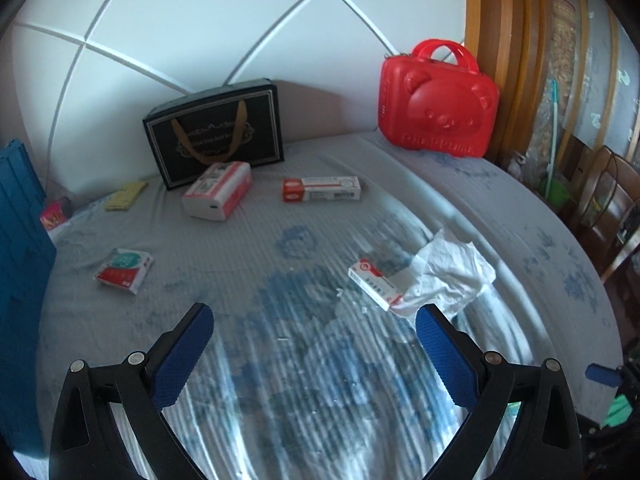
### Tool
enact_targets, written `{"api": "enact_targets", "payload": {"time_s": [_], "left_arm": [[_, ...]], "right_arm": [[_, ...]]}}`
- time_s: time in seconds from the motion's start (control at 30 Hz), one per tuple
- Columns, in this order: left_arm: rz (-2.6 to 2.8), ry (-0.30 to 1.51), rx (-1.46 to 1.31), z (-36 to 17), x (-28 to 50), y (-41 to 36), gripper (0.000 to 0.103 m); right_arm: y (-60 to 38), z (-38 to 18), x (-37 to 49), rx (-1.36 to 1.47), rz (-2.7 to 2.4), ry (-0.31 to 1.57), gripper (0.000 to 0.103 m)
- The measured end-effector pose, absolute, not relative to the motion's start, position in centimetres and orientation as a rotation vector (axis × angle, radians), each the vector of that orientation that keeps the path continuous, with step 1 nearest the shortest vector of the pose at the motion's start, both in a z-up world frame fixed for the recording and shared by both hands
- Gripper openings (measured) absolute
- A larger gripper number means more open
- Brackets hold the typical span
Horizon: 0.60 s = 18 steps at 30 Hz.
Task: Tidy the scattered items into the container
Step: 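Grasp the red-white ointment box with the left tool while the right tool grasps the white-green box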
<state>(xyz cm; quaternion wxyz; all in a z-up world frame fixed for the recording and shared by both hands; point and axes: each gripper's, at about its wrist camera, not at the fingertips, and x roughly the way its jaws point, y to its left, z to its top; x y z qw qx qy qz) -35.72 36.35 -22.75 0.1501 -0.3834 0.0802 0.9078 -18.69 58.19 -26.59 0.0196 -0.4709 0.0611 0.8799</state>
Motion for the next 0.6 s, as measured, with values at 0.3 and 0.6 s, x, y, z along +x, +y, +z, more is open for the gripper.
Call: {"api": "enact_targets", "payload": {"time_s": [0.3,0.6], "left_arm": [[2.570,0.297,-1.203,-26.2,-40.0,40.4,0.103],[2.520,0.283,-1.360,-30.9,-45.6,44.4,0.102]], "right_arm": [[58.0,-30.1,-19.4,-1.532,2.771,0.222,0.078],[59.0,-33.2,-20.4,-1.629,2.769,0.268,0.055]]}}
